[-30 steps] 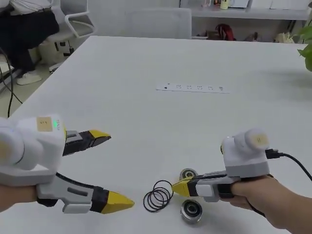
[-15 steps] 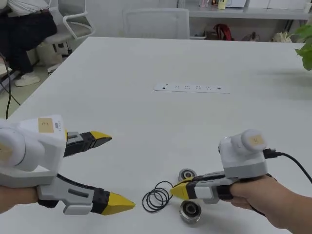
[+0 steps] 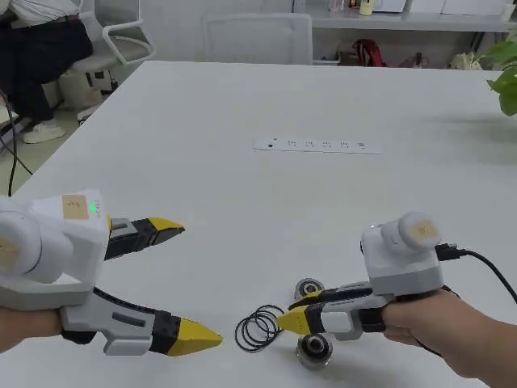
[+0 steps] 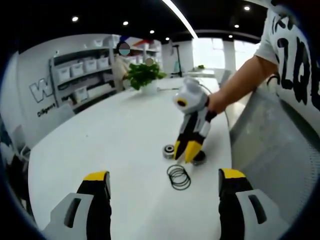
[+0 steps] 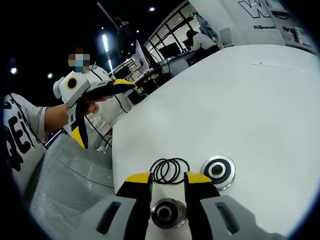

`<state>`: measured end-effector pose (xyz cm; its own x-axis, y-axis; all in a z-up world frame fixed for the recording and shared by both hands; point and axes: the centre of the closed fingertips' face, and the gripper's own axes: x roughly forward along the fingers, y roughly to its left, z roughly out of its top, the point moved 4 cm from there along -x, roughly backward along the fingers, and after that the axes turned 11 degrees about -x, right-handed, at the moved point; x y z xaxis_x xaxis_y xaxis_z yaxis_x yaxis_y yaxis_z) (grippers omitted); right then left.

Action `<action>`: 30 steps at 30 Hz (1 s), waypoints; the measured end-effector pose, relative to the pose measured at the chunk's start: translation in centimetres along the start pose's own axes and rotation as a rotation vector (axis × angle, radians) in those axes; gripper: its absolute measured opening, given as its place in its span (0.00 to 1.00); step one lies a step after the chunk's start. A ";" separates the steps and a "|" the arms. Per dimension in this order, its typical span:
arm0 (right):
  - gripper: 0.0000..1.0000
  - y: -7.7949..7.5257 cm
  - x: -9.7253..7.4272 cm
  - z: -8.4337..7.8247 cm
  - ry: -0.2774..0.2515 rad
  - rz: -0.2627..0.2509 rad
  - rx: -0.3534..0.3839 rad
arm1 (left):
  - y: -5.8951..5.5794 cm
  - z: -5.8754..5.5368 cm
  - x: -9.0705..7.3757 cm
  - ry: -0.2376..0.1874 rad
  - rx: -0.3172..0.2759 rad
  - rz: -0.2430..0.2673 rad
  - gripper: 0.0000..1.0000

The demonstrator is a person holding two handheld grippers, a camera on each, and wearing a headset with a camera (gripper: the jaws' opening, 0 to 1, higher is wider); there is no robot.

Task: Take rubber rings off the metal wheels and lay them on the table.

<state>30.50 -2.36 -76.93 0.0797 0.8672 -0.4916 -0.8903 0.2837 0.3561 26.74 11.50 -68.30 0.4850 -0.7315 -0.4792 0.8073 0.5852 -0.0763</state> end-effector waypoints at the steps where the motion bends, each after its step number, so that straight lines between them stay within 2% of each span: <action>1: 0.23 0.1 -0.1 0.1 -0.004 0.000 0.001 | 0.0 0.0 0.0 0.000 0.001 0.000 0.90; 16: 0.30 0.6 -2.1 1.6 -0.058 -0.019 -0.026 | -0.3 0.4 0.1 -0.005 0.007 -0.007 0.91; 26: 0.35 0.2 -4.8 2.9 -0.118 -0.058 -0.061 | -0.3 0.7 0.1 -0.009 0.011 -0.008 0.91; 30: 0.38 0.1 -5.5 2.9 -0.124 -0.074 -0.079 | -0.4 0.8 0.2 -0.008 0.014 -0.012 0.91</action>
<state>31.30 -5.92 -71.83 0.1967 0.8905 -0.4104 -0.9120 0.3198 0.2568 26.77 10.81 -67.69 0.4778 -0.7415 -0.4710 0.8176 0.5715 -0.0703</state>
